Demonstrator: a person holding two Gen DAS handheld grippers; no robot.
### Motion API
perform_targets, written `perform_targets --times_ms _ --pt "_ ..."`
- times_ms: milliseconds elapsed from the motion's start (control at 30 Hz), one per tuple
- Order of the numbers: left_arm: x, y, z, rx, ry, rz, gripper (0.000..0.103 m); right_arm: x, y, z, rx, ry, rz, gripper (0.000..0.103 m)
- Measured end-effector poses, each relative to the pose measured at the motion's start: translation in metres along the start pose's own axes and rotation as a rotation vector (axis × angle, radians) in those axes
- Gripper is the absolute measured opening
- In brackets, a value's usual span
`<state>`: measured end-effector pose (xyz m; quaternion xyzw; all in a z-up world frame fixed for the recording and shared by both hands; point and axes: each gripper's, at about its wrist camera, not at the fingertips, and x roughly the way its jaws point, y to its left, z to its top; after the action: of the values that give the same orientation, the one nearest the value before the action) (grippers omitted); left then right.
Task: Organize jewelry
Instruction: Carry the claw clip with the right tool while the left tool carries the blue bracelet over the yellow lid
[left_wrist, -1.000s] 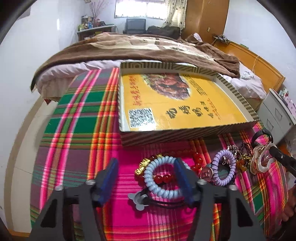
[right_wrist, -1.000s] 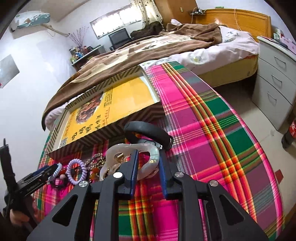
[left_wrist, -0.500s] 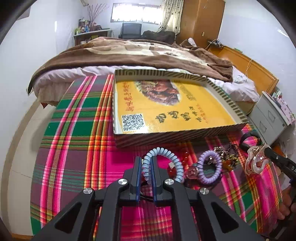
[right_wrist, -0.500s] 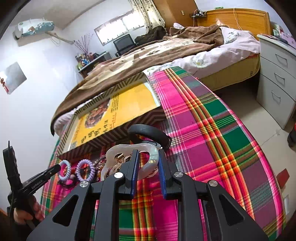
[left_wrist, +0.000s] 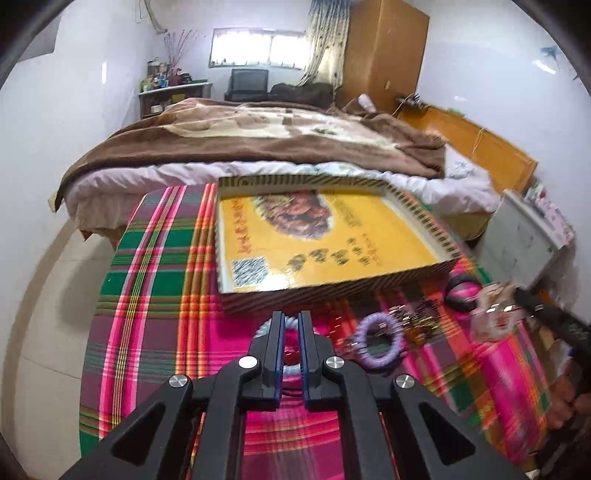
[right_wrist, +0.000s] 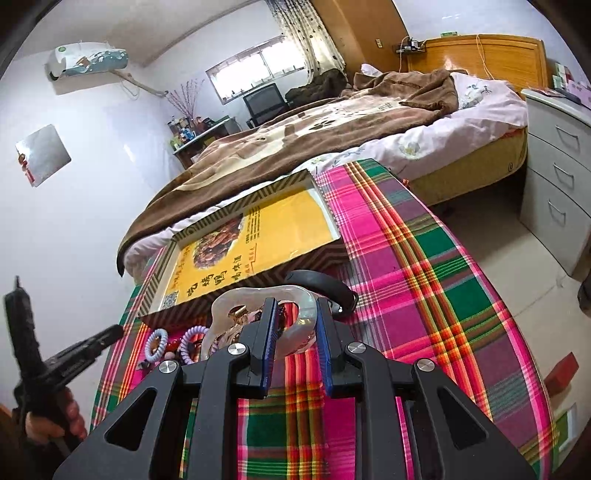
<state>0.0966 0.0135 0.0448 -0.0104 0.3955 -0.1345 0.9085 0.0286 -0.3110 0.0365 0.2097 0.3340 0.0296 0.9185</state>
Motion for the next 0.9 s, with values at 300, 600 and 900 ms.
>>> perform_targets --times_ms 300,600,900 --pt "0.021 -0.02 -0.026 0.158 0.048 -0.006 0.056 0.002 -0.003 -0.003 0.002 0.014 0.011 0.02" --pt "0.051 -0.021 -0.029 0.203 0.124 0.061 0.055 0.007 -0.008 -0.004 0.019 0.028 0.011 0.02" --pt "0.046 -0.024 -0.03 0.221 0.11 0.053 0.031 0.01 -0.009 -0.006 0.026 0.038 0.009 0.02"
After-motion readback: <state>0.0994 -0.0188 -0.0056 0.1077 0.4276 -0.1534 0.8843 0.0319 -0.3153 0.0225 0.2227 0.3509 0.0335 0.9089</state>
